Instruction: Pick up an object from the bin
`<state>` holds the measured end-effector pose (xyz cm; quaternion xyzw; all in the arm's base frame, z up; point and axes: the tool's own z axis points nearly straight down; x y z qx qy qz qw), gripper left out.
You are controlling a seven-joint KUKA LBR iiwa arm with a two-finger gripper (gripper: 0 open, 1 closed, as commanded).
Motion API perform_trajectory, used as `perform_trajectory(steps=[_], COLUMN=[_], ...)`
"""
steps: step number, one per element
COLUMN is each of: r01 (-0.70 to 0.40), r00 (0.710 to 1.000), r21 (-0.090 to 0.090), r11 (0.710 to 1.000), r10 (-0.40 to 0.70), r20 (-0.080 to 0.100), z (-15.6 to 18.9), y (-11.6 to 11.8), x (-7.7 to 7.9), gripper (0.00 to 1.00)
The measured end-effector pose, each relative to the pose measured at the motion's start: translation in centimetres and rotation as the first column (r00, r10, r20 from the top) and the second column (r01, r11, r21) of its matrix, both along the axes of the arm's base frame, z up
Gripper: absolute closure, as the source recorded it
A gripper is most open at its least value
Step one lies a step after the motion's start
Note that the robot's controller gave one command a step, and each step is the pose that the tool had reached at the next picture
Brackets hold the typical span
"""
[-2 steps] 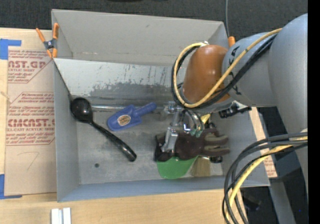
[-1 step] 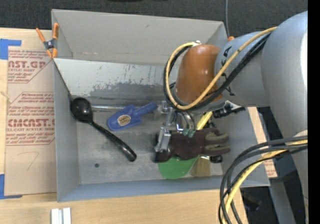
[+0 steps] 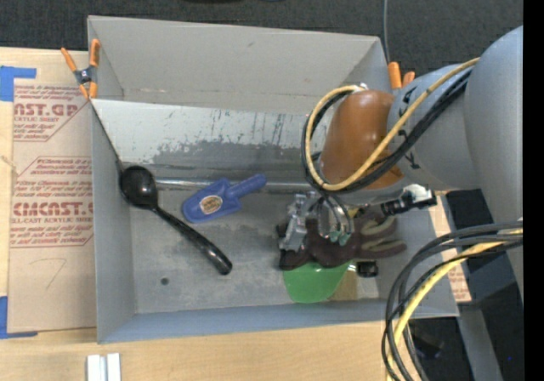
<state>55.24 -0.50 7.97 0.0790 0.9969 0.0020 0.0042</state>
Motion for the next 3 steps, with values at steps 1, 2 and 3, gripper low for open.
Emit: perform_trajectory(steps=[1,2,3], r01=[0.0,0.0,0.022], r00=[1.0,1.0,1.0], r21=[0.0,0.0,0.001], r11=[1.0,1.0,1.0], r10=[0.0,0.0,-0.022], r20=[0.0,0.0,0.003], z=[0.0,0.0,-0.6], y=[0.0,0.0,-1.9], x=[0.0,0.0,-1.0], gripper=[1.0,1.0,1.0])
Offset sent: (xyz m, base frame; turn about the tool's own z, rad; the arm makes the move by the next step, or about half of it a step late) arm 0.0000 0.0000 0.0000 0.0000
